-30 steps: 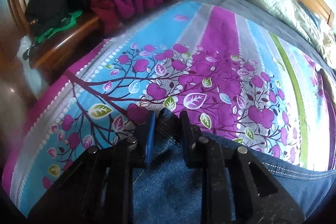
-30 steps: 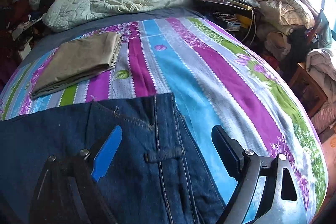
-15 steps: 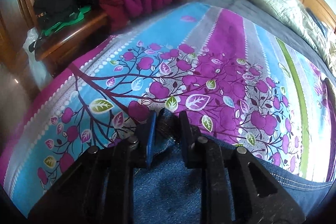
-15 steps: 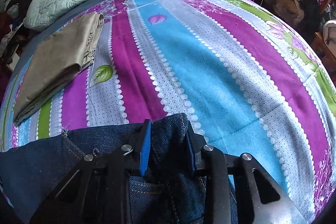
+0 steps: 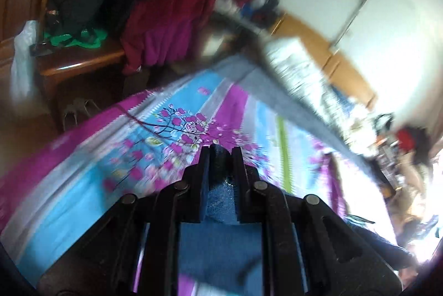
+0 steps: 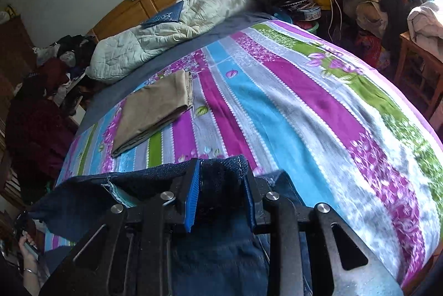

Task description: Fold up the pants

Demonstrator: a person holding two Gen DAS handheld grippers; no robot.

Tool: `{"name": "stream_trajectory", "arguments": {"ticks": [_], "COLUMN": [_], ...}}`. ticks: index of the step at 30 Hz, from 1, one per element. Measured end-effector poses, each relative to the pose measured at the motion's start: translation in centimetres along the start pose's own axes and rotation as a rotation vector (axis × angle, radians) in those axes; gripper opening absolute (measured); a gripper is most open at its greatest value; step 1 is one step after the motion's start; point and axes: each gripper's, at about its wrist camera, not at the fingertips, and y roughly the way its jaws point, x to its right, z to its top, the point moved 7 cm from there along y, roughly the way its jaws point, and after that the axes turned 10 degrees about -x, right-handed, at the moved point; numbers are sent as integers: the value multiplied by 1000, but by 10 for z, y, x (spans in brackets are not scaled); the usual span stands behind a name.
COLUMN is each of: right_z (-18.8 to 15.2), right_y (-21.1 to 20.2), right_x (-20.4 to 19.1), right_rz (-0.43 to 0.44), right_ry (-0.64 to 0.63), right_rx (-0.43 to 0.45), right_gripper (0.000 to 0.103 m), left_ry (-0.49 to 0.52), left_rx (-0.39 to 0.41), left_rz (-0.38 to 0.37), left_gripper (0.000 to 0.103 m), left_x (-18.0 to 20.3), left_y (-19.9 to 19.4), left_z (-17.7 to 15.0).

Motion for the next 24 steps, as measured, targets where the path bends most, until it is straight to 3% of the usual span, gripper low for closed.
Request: {"name": "stream_trajectory", "arguments": {"ticks": [3, 6, 8, 9, 11, 13, 15, 17, 21, 24], "right_z": [-49, -104, -135, -146, -162, -170, -174, -177, -181, -183], "right_y": [-29, -22, -5, 5, 13, 8, 3, 2, 4, 2], "right_x": [34, 79, 103, 113, 127, 134, 131, 122, 110, 111], "right_rz": [19, 58, -7, -28, 14, 79, 163, 241, 376, 391], "right_ry": [27, 127, 175, 198, 289, 384, 434, 465, 542, 577], "right_rx": [1, -54, -108, -132, -150, -118, -106, -113, -114, -110], "right_gripper": [31, 35, 46, 46, 50, 57, 59, 62, 75, 75], "left_ry": [-26, -77, -132, -161, -190, -225, -293, -355, -428, -476], "left_rx": [17, 4, -60, -88, -112, -70, -25, -31, -162, -235], "left_rz": [-53, -42, -42, -16, 65, 114, 87, 59, -26, 22], "left_gripper": [15, 15, 17, 19, 30, 29, 34, 45, 45, 45], "left_x": [-30, -64, -92, -107, -124, -128, -126, -123, -104, -99], "left_y": [-63, -92, -98, -98, -103, -118, -133, -134, -101, -75], "left_z": [-37, -81, -119, -136, -157, -162, -158, -157, -162, -163]}}
